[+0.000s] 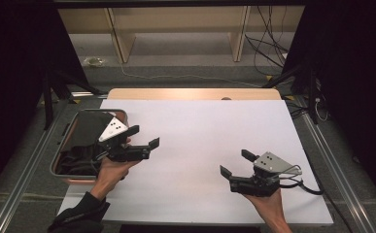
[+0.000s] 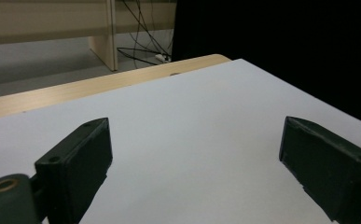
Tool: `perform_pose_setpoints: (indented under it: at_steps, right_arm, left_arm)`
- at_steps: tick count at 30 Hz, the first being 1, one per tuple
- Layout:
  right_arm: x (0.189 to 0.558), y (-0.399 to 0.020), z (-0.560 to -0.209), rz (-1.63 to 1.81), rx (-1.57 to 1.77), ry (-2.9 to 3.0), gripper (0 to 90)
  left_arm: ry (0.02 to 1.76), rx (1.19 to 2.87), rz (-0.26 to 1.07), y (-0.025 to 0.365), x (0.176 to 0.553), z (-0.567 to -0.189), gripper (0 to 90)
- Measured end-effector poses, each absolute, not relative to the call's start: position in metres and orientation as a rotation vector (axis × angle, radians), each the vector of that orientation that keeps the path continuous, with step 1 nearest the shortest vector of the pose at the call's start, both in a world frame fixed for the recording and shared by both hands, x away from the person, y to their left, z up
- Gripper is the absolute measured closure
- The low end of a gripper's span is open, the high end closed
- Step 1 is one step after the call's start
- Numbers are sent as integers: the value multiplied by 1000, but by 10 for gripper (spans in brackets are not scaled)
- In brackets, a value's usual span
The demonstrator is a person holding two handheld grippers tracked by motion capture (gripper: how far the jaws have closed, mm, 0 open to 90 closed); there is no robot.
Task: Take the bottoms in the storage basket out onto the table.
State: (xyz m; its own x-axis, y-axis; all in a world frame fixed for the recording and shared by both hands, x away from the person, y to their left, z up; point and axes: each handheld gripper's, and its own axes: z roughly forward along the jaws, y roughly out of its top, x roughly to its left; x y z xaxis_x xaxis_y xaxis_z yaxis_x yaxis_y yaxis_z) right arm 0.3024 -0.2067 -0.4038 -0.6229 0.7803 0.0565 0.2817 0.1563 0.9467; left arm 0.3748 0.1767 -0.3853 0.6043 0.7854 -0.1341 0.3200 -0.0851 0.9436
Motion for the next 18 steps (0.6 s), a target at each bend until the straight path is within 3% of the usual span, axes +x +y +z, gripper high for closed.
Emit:
perform_pose_setpoints:
  at_steps: [18]
  right_arm:
    - [302, -207, -404, 1474, 1010, 1989, 132]
  left_arm:
    - [1169, 1713, 573, 216, 425, -367, 92]
